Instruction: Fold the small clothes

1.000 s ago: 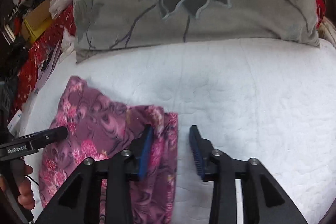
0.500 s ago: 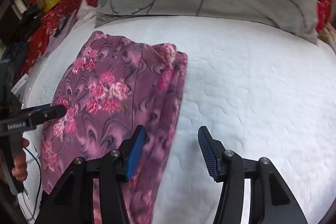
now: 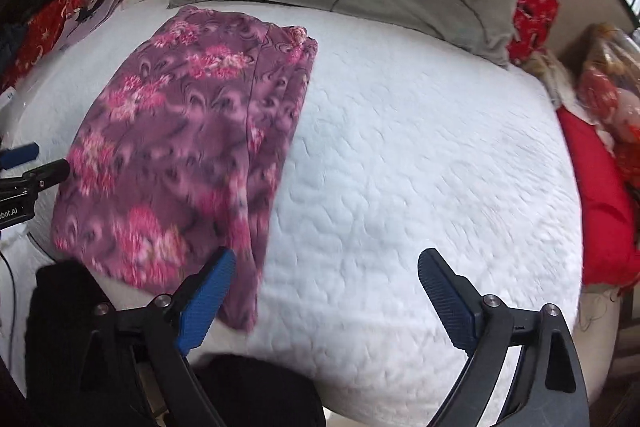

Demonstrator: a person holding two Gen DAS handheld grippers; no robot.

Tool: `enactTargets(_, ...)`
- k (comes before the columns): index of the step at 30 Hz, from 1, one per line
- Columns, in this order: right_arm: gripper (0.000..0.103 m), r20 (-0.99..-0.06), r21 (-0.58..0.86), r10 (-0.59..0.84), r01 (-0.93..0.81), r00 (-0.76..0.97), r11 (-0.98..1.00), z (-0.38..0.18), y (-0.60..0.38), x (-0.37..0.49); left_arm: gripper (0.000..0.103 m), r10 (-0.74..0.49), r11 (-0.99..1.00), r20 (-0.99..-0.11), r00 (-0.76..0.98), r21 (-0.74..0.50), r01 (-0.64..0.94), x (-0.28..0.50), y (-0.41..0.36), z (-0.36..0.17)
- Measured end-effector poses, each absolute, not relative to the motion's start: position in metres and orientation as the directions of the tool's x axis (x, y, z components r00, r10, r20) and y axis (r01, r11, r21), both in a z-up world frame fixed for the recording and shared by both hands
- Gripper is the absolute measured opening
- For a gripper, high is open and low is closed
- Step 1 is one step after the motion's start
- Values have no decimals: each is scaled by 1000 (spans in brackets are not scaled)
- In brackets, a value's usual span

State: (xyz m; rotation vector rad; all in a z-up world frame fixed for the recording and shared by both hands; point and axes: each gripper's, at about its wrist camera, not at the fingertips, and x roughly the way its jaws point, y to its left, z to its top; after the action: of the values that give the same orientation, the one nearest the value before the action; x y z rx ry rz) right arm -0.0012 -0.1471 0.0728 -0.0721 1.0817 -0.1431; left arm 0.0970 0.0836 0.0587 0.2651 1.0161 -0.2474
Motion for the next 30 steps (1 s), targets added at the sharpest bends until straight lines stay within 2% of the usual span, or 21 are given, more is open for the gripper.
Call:
enactTargets(8,94,-821,-165,-198,110,536,980,84,-134,-39,82,-32,936,-821,570,175,305,70,94,66)
enactTargets(20,95,-779,-194,-214,98,589,976,98,-117,-59,82,-57,930,-826,561,161,331,47,89,66)
enactTargets(30,95,-764,-137,-162,88,625,987,105,-116,-69,82,-111,916,-818,565,136,376,32,79,72)
